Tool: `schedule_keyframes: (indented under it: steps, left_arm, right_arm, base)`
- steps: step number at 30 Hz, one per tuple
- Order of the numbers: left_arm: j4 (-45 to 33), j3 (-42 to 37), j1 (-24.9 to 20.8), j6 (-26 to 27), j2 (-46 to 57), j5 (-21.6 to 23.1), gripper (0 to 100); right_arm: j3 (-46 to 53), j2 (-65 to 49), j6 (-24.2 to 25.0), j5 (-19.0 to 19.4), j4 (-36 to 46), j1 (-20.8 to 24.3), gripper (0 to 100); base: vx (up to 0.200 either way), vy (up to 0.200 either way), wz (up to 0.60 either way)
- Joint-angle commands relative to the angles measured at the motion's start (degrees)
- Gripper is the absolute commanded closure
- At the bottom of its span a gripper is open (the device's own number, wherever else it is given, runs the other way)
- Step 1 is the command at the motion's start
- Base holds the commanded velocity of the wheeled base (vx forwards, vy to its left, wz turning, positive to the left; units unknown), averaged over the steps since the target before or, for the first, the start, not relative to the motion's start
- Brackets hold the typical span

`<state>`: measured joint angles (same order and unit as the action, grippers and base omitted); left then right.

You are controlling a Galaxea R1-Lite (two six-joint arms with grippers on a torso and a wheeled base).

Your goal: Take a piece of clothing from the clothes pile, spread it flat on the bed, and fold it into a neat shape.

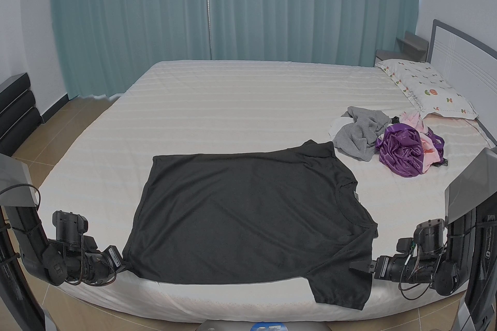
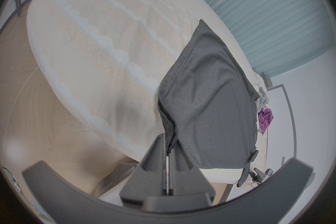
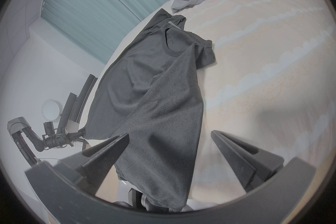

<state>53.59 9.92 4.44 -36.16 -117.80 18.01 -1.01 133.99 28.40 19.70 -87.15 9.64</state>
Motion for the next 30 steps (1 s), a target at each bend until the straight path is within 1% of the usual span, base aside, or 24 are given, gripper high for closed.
schedule_keyframes:
  steps: [1, 10, 18, 25, 30]
  left_arm:
    - [0.02, 0.01, 0.05, -0.05, -0.06, 0.01, 100]
    - [0.02, 0.1, 0.05, -0.14, 0.11, 0.01, 100]
    - [0.02, 0.27, 0.05, -0.14, 0.02, 0.01, 100]
    - [0.02, 0.18, 0.05, -0.14, 0.11, 0.01, 100]
    - [0.02, -0.08, -0.04, 0.03, 1.43, -0.16, 100]
  right_arm:
    - [1.01, 0.4, -0.02, -0.19, 0.14, 0.11, 100]
    - [1.01, -1.1, 0.07, -0.63, 1.11, -0.5, 100]
    - [1.01, -3.38, 0.07, -0.63, 3.74, -1.03, 100]
    - [1.01, -8.74, -0.1, -0.54, 8.84, -1.91, 100]
    - [1.01, -13.31, -0.54, -0.01, 15.26, -3.31, 100]
  base:
    - [0.0, 0.0, 0.0]
    - [0.0, 0.0, 0.0]
    - [0.0, 0.0, 0.0]
    - [0.0, 0.0, 0.0]
    - [0.0, 0.0, 0.0]
